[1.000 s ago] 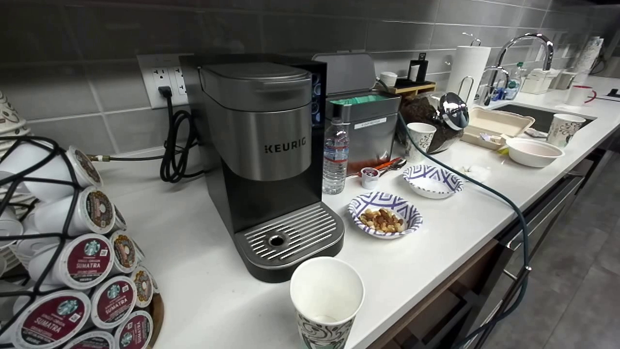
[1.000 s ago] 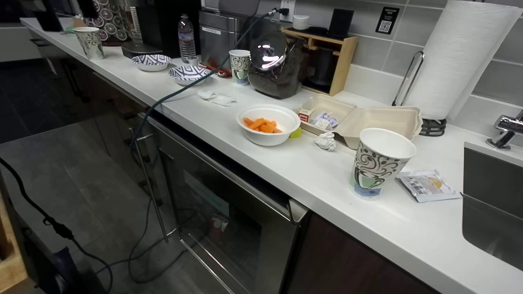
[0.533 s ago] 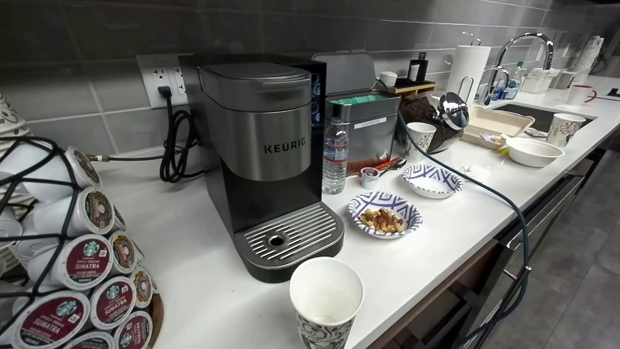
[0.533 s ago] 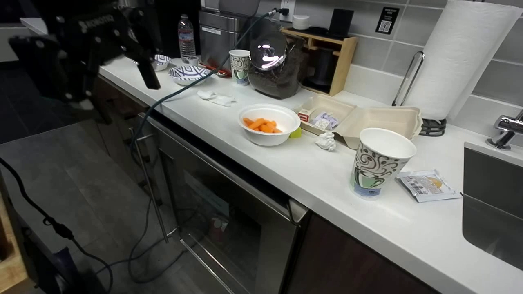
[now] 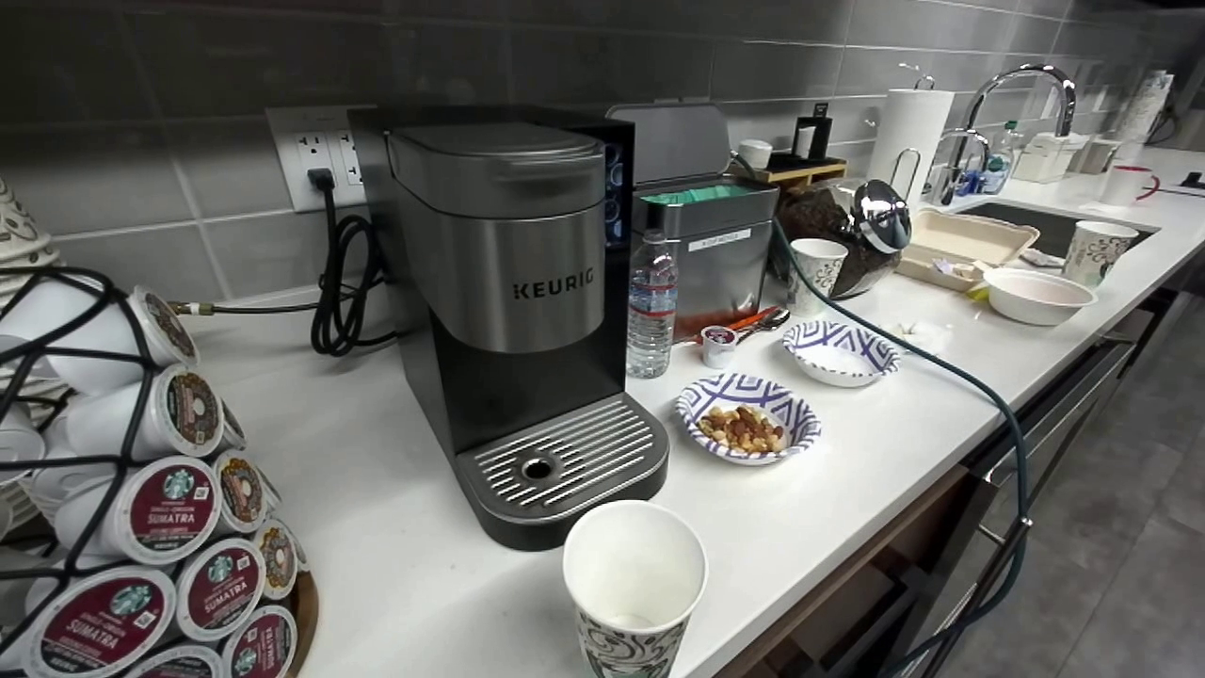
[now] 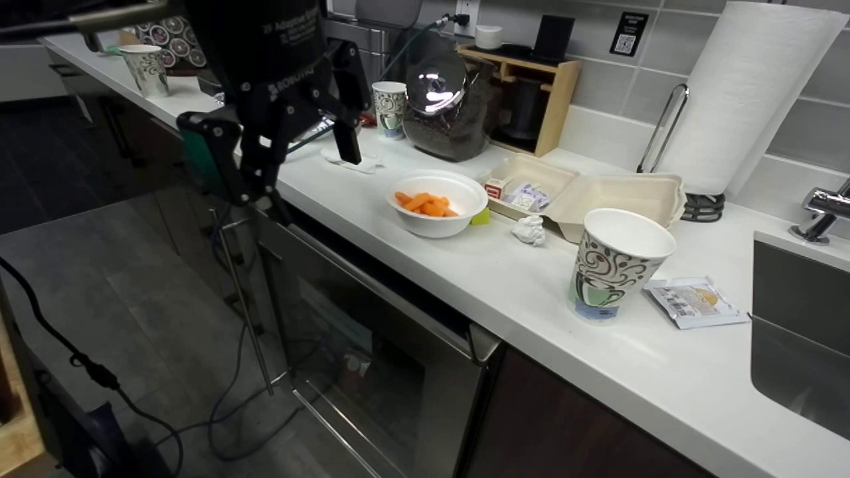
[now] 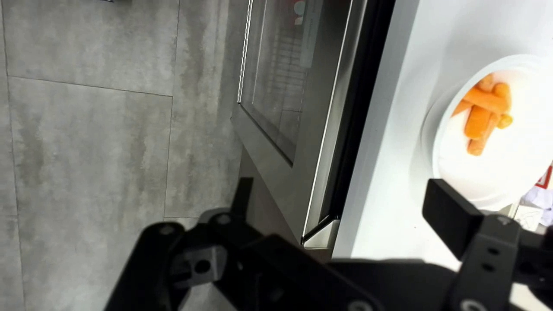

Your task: Pour the contents of the white bowl into the striped bowl

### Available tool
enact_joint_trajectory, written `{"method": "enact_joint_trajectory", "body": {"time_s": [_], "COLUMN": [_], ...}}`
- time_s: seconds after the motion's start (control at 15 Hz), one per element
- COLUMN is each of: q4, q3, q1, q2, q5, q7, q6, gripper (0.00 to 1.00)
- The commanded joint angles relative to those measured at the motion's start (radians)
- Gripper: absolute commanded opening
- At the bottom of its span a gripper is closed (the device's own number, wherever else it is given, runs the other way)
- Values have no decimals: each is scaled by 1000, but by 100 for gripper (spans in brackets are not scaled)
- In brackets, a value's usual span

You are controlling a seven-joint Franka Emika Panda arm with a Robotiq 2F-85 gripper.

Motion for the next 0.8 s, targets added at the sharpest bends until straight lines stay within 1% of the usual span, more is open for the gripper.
{"method": "enact_joint_trajectory", "body": {"time_s": [0.0,0.07,0.2,0.33,0.47,0.6,0.73], "q4": [-3,-4,-19,4,9,14,18], "q3": [2,1,22,36,48,60,71], "q1": [-3,-3,4,5,5,6,4], "q2": [-4,-5,-8,15,28,63,103], "q5": [-2,-2,176,345,505,661,776], "q7": [1,1,-78,-115,-194,-318,-445], "q6": [-2,-2,35,17,21,47,52], "gripper": [100,100,100,100,100,100,100]}}
